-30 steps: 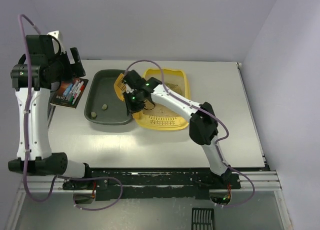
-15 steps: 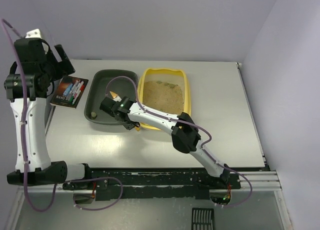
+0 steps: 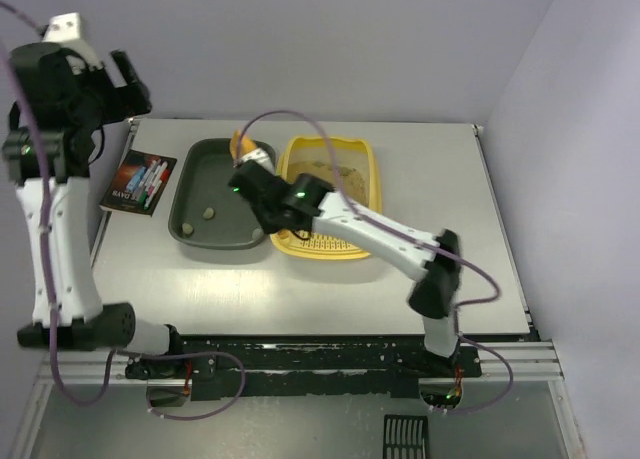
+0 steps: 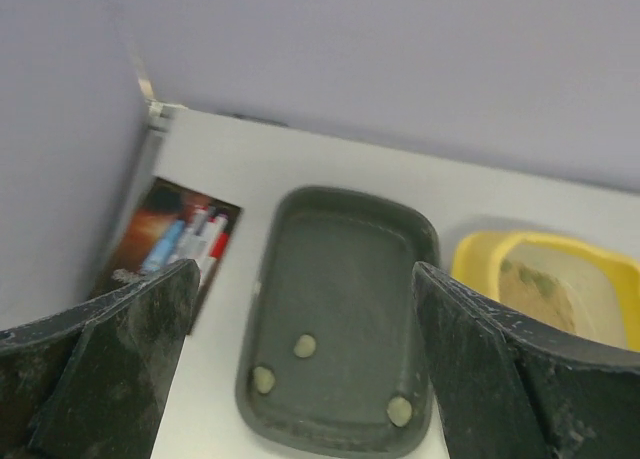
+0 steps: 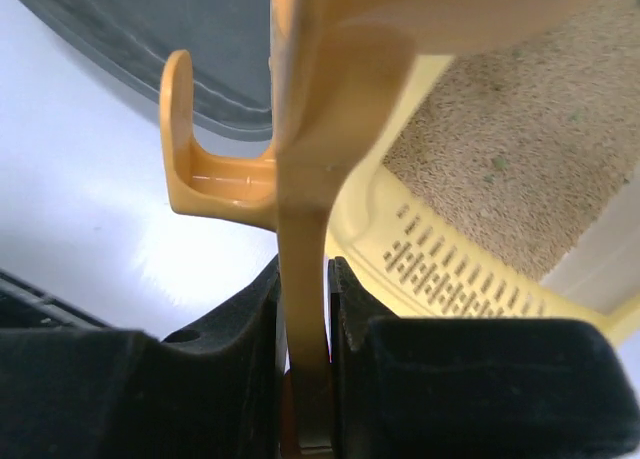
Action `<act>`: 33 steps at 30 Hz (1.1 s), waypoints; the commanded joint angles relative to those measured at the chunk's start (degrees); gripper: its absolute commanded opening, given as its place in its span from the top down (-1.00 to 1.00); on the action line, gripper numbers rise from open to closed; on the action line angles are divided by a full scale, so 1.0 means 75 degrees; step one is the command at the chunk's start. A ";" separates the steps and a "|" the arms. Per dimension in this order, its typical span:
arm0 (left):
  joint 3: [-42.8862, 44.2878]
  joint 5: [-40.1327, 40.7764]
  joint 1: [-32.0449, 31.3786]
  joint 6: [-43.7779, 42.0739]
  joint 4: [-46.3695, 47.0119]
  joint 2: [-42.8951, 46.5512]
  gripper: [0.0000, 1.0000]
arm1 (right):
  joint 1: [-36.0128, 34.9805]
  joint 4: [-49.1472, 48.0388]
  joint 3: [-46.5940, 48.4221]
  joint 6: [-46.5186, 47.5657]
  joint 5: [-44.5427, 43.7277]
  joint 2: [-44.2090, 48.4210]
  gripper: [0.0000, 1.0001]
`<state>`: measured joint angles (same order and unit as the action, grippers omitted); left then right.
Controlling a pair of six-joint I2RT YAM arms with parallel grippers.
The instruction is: Clean the litter box
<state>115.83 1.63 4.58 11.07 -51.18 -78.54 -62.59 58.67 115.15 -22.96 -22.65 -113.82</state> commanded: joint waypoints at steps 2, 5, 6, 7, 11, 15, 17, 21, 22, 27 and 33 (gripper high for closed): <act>-0.0054 -0.2308 0.0022 0.0076 0.0413 -0.1155 -0.98 | 0.0237 -0.1230 -0.1947 -0.0661 0.0036 0.2253 1.00; -0.1039 -0.1837 -0.0214 0.0299 0.1232 -0.1218 -0.98 | 0.0646 -0.1702 -0.3132 -0.0879 0.0400 0.3313 1.00; -0.1238 -0.1515 -0.0359 0.0255 0.1399 -0.1279 -0.98 | 0.0846 -0.1770 -0.3408 -0.0934 0.0601 0.3570 1.00; -0.1346 -0.1200 -0.0560 0.0189 0.1493 -0.1385 -0.98 | 0.1060 -0.1834 -0.3690 -0.0939 0.0836 0.3776 1.00; -0.1727 0.0240 -0.1440 -0.0265 0.1888 -0.1933 -0.98 | 0.1995 -0.2007 -0.4464 -0.0707 0.1760 0.4168 1.00; -0.2105 0.1237 -0.1582 -0.0353 0.2350 -0.2572 -0.98 | 0.2709 -0.2146 -0.4748 -0.0324 0.2512 0.4019 1.00; -0.1892 0.1394 -0.1583 -0.0418 0.2328 -0.3014 -0.98 | 0.3136 -0.2213 -0.4741 -0.0151 0.3019 0.3806 1.00; -0.0693 0.1596 -0.1620 -0.0079 0.1796 -0.4158 -0.98 | 0.3908 -0.2151 -0.4457 0.0180 0.3686 0.3326 1.00; -0.0380 0.1649 -0.1652 -0.0006 0.1741 -0.4372 -0.98 | 0.4005 -0.2116 -0.4381 0.0231 0.3829 0.3225 1.00; 0.0768 0.1362 -0.2015 0.0030 0.1569 -0.5321 -0.98 | 0.4235 -0.2360 -0.4448 0.0142 0.4871 0.2892 1.00; 0.1723 -0.0525 -0.2087 0.0333 0.2400 -0.6078 -0.98 | 0.4250 -0.2671 -0.4214 -0.0785 0.6092 0.2555 1.00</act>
<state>123.04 7.70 -10.50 11.66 -38.59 -121.69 -30.83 42.02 80.77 -24.56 13.72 -93.41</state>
